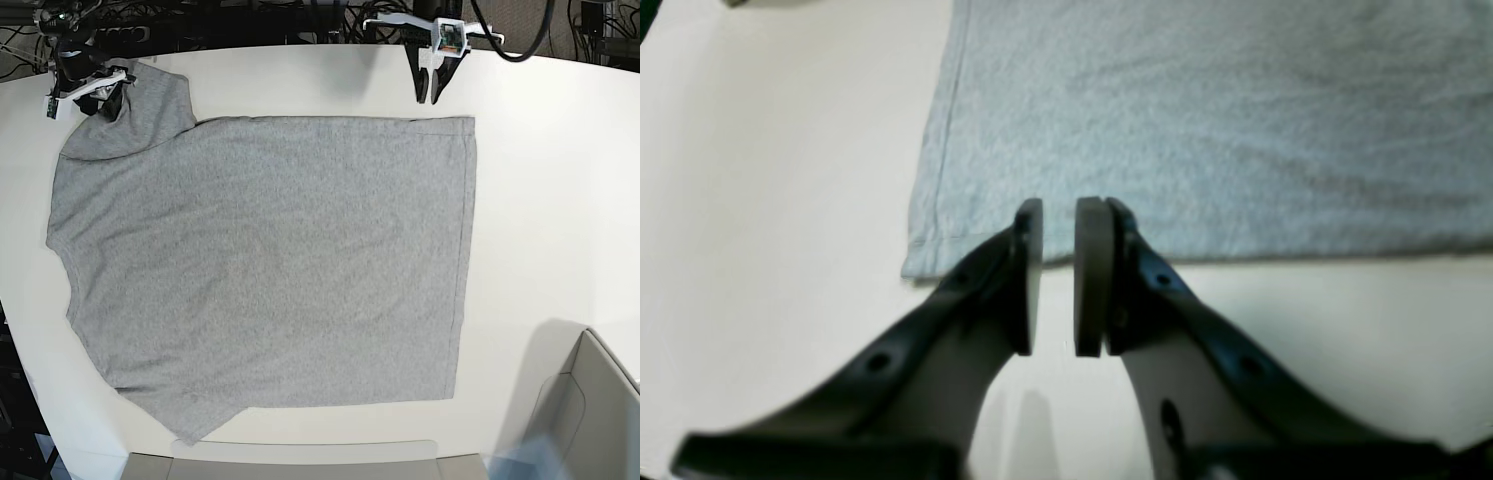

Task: Fold the T-shirt properly
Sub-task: 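Close both grippers on the shirt edge at its two corners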

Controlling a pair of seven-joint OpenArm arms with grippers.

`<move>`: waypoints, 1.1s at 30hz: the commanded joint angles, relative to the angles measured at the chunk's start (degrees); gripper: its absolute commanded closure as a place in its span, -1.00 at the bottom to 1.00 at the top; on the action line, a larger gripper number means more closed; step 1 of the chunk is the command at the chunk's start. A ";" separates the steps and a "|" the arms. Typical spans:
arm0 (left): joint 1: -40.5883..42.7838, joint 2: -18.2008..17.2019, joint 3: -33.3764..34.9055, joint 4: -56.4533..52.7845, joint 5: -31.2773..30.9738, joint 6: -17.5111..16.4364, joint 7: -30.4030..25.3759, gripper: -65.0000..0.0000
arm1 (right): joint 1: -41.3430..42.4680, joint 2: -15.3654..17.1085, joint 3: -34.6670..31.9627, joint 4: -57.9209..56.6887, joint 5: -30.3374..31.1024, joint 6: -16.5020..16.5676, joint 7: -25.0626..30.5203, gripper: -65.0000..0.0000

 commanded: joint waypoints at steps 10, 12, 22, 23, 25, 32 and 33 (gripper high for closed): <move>-10.02 -2.21 -11.73 5.78 -31.07 -0.03 29.40 0.29 | -1.34 -0.89 -0.35 -1.53 -8.13 0.93 -10.65 0.17; -13.18 -2.56 -16.48 5.43 -34.59 0.23 36.43 0.29 | -1.34 -0.89 -0.35 -1.53 -8.48 0.93 -10.65 0.17; -27.25 -2.39 -28.61 1.03 -38.98 -0.21 62.37 0.29 | -0.29 -0.89 -0.35 -1.53 -11.65 0.93 -10.65 0.17; -27.60 -2.39 -28.52 0.15 -38.98 -0.21 62.37 0.29 | -0.29 -0.89 -0.35 -1.53 -11.65 0.93 -10.65 0.17; -27.78 -2.39 -28.52 -1.78 -38.98 -0.30 62.81 0.29 | -0.29 -0.98 -0.35 -1.53 -11.65 0.93 -10.65 0.17; -27.78 -2.48 -28.70 -10.05 -38.90 -6.10 62.37 0.29 | -0.29 -0.98 -0.35 -1.53 -11.65 0.93 -10.65 0.17; -27.95 -2.48 -28.61 -11.10 -38.90 -6.71 62.37 0.29 | -0.29 -0.98 -0.35 -1.53 -11.65 0.93 -10.65 0.17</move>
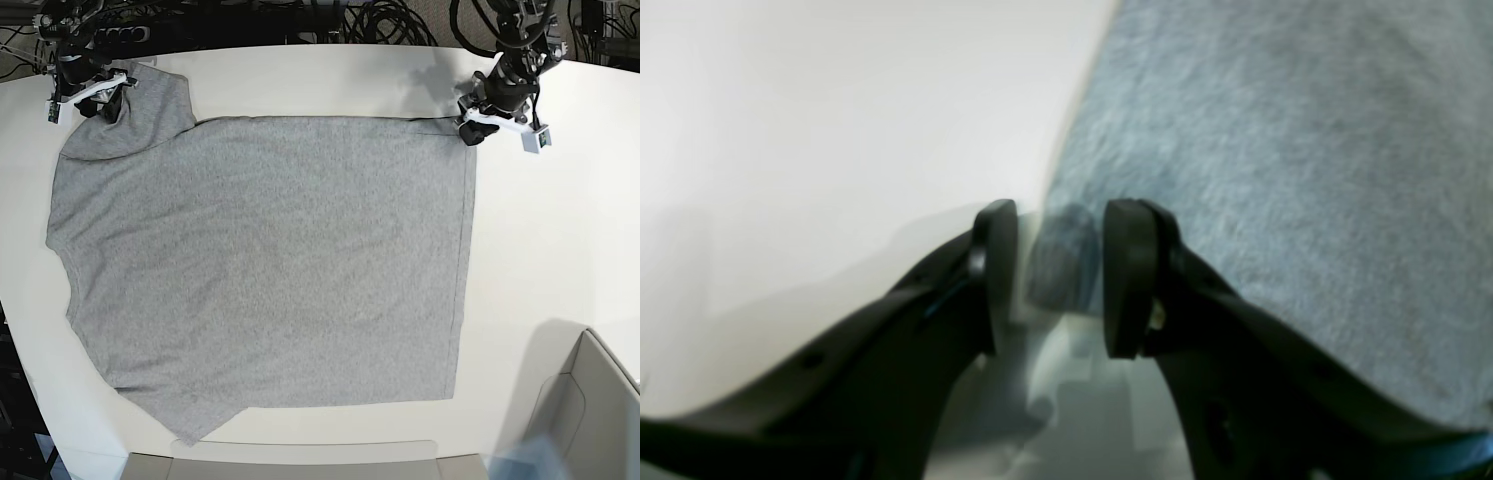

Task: Fold the T-shirt properly
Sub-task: 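Close both grippers on the shirt edge at its two corners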

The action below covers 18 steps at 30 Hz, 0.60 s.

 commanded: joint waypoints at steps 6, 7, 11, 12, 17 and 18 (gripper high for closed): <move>-2.15 -0.14 2.42 -3.40 1.13 0.78 2.64 0.29 | -1.34 -1.00 -0.33 -1.68 -8.54 0.93 -10.87 0.17; -2.15 -0.14 3.47 -3.40 1.13 0.78 2.64 0.29 | -1.34 -1.00 -0.42 -1.68 -8.54 0.93 -10.87 0.17; -2.06 -0.14 6.72 -3.40 1.13 0.78 2.55 0.37 | -2.57 -1.09 -3.67 -1.59 -8.54 0.93 -10.87 0.23; -1.98 -0.14 7.08 -3.40 1.13 0.78 2.55 0.43 | -3.01 -1.09 -4.38 -1.59 -8.54 0.93 -10.87 0.29; -1.27 -0.23 7.34 -3.49 1.13 0.78 2.64 0.83 | -3.80 -1.17 -7.01 -1.15 -8.54 0.93 -10.95 0.72; -0.57 -0.31 7.34 -3.40 1.13 0.78 2.64 0.94 | -3.71 -1.17 -7.01 -1.15 -8.54 0.93 -10.95 0.82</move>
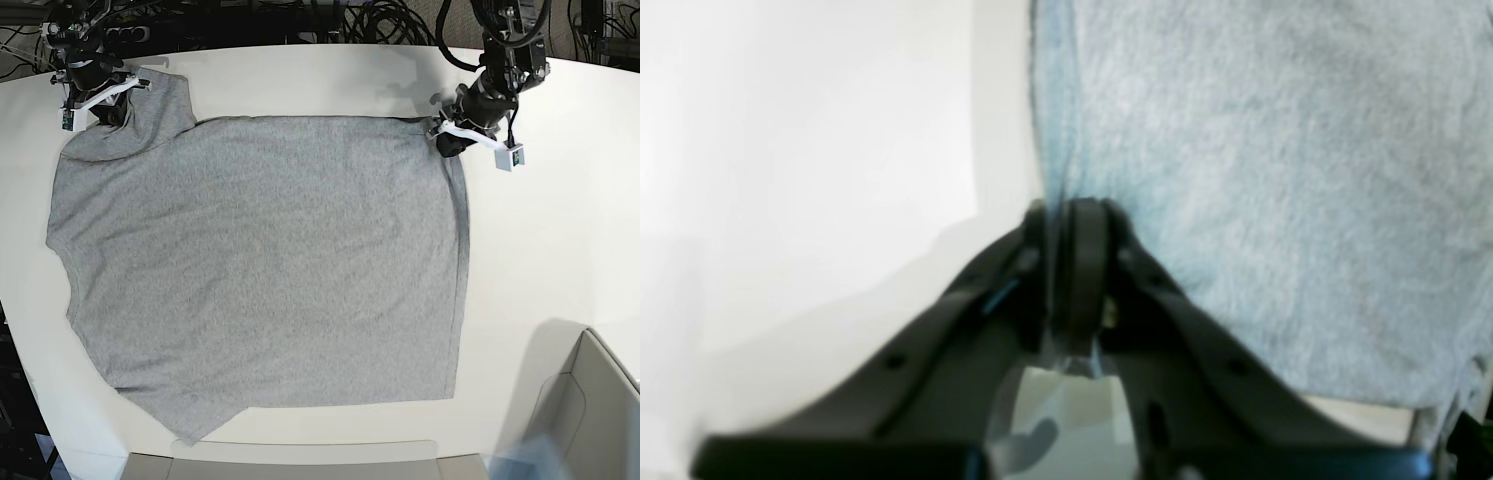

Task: Fold the T-shirt properly
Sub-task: 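Close both grippers on the shirt edge at its two corners, then lift the gripped edge and pull the shirt toward the arms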

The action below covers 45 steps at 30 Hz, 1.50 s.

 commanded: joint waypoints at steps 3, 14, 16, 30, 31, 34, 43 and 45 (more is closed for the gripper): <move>2.25 -0.01 0.04 0.78 1.91 1.13 4.12 1.00 | -1.70 -1.61 -0.54 0.46 -7.87 0.95 -12.11 1.00; 8.41 -0.10 -0.31 13.53 2.18 1.22 4.12 1.00 | -0.38 -1.52 2.45 18.04 -7.52 0.95 -25.30 1.00; 8.41 -0.10 -0.40 13.53 2.18 1.31 4.12 1.00 | 0.41 -1.44 4.73 19.97 -7.43 0.95 -27.41 1.00; 9.73 -0.18 -8.31 17.57 2.18 1.40 5.44 1.00 | 7.09 2.61 10.53 23.75 -8.31 0.95 -30.05 1.00; 9.73 -0.18 -8.31 17.57 2.09 1.40 6.23 1.00 | 7.88 2.96 10.36 23.75 -9.19 0.95 -30.84 1.00; 9.55 -0.10 -8.67 18.45 2.26 1.48 6.93 1.00 | 11.49 4.01 10.18 23.75 -13.93 0.95 -33.03 1.00; 6.12 -0.10 -8.31 21.00 2.18 8.34 7.46 1.00 | 19.40 5.33 4.73 23.40 -24.22 0.95 -32.95 1.00; 5.86 -0.10 -8.31 20.91 2.26 8.96 7.46 1.00 | 20.37 5.25 3.41 23.40 -25.45 0.95 -32.95 1.00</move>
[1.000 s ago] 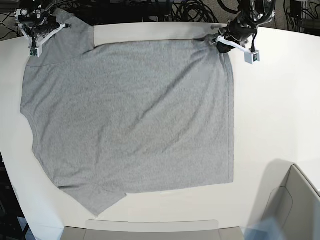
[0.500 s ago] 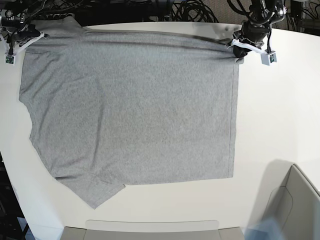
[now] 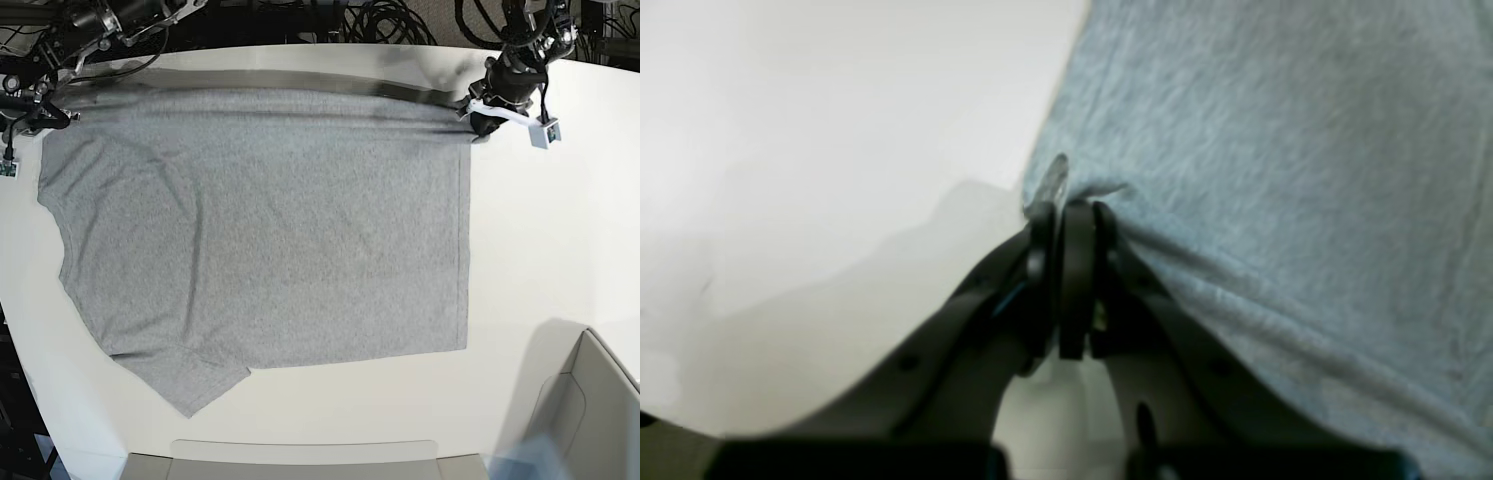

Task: Fold the T-shirt properly
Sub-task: 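Lift the gripped edge and pull the shirt toward the arms, then fold the gripped edge over onto the shirt body with both grippers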

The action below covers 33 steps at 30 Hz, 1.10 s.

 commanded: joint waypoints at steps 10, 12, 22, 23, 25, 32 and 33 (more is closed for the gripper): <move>-8.46 -0.27 -0.40 0.38 4.23 0.65 5.14 1.00 | 7.05 1.16 -3.65 -5.35 -7.32 0.91 0.85 1.00; -9.52 -0.18 -0.49 0.38 5.37 0.65 5.14 1.00 | 7.66 1.42 -3.73 -5.70 -7.32 0.91 2.60 1.00; -13.65 -0.18 -0.67 -5.07 6.52 0.65 4.70 1.00 | 10.04 1.25 -4.52 -14.76 -7.06 0.91 13.51 1.00; -14.09 -0.18 -0.67 -5.51 6.52 0.65 4.61 1.00 | 10.39 1.34 -4.79 -15.20 -7.06 0.91 13.86 1.00; -15.14 -0.18 -0.58 -5.86 7.57 0.65 4.61 1.00 | 11.09 1.42 -5.76 -16.25 -7.15 0.91 14.82 1.00; -19.19 -0.09 -0.58 -8.85 11.79 0.65 4.61 1.00 | 12.15 1.42 -10.50 -20.47 -6.97 0.91 19.22 1.00; -19.63 -0.09 -0.58 -9.11 11.88 0.65 4.61 1.00 | 12.23 1.42 -10.94 -21.18 -6.97 0.91 20.01 1.00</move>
